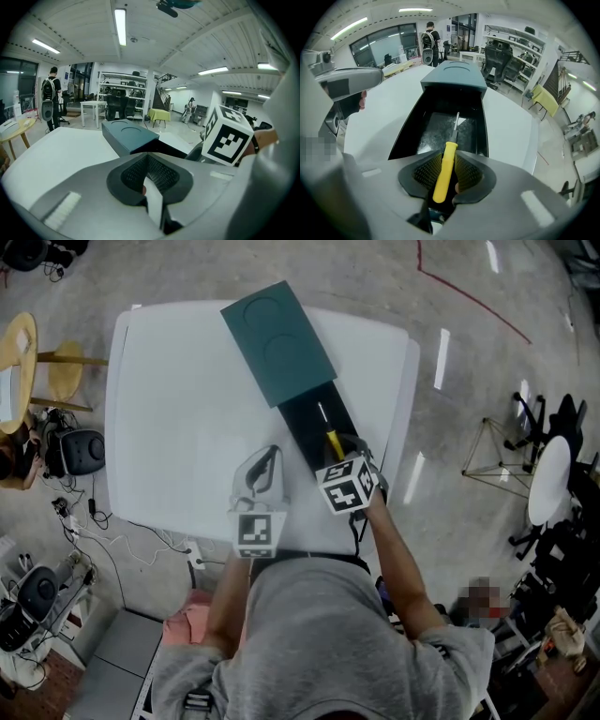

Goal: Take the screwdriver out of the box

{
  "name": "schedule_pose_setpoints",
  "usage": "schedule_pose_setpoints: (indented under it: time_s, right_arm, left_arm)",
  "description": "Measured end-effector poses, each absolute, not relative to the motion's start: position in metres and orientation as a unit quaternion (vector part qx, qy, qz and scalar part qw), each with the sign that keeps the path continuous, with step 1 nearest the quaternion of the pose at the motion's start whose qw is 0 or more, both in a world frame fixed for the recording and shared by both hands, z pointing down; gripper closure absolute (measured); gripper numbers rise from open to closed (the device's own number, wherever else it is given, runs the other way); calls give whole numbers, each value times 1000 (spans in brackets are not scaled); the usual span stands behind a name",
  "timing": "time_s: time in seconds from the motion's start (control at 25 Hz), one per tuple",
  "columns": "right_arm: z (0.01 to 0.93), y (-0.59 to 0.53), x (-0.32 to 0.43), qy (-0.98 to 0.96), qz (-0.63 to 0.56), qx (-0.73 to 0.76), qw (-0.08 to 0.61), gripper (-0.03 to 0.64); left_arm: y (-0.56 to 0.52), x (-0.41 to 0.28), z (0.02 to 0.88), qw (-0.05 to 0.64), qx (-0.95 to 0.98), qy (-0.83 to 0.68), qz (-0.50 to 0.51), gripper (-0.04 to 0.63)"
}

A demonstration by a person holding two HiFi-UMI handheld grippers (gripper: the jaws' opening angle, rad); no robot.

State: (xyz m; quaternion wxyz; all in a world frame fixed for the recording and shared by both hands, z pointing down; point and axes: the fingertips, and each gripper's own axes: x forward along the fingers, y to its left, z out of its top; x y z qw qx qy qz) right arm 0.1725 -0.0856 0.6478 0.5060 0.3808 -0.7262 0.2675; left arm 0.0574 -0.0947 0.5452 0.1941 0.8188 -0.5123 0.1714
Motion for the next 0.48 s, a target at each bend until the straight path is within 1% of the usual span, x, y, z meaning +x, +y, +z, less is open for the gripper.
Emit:
schedule_pose_setpoints:
  time_s: [0.48]
  right_arm:
    - [647, -81, 169, -738, 260, 359, 508, 535]
  left_arm:
    - [-89, 48, 537, 185, 807, -533, 174, 583]
